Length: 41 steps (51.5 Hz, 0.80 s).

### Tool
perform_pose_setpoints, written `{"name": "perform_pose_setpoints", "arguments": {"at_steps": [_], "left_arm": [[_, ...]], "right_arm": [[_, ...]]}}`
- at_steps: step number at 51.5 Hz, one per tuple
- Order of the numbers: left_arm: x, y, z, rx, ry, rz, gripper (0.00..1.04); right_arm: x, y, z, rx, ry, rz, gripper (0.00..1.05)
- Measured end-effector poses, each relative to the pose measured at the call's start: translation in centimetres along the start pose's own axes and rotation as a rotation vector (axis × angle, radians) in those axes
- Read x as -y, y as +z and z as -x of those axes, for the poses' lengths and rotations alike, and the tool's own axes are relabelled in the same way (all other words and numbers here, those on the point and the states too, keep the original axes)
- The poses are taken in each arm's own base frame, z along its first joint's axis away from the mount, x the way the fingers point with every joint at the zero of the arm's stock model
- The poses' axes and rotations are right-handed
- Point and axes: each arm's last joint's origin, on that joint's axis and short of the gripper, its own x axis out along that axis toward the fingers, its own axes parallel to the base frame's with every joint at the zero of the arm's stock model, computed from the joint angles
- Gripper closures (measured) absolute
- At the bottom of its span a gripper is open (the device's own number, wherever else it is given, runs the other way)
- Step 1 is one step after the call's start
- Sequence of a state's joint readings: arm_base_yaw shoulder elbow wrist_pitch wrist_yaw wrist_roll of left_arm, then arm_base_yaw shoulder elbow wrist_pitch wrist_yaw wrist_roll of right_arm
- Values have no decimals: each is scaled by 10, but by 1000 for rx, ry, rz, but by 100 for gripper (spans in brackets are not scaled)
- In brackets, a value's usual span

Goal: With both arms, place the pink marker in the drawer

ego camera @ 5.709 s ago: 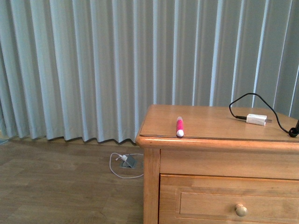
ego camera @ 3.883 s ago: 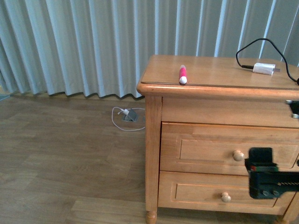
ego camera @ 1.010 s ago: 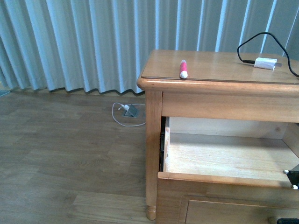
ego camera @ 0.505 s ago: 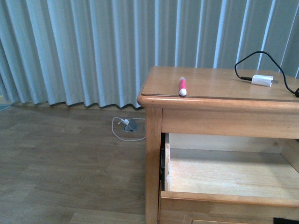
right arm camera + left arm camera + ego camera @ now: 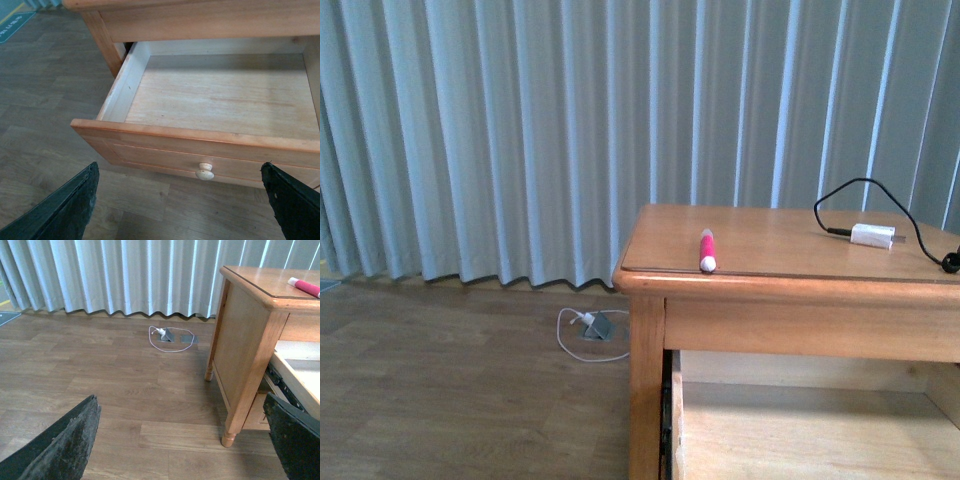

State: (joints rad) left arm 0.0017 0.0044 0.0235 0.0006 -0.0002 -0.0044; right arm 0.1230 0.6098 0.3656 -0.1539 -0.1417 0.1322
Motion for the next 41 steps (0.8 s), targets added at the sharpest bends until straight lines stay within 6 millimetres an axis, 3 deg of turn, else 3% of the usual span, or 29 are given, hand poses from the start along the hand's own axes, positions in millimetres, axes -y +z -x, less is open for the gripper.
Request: {"name": "perform_pose_setpoints", "arguments": {"at_steps": [28,33,37,41], "left_arm": [[0,0,0,0,0,0,6],[1,-3,-5,-140,-80,-31,6],[1,12,-14,-165,-127,-64,6],[-4,45,-29,-129,-161,-76,6]], "right_arm": [[0,-1,3,-3,-20,24,8],[0,-1,3,-3,-20,24,8],[0,-1,3,-3,-20,24,8],[0,-1,3,-3,-20,25,8]]}}
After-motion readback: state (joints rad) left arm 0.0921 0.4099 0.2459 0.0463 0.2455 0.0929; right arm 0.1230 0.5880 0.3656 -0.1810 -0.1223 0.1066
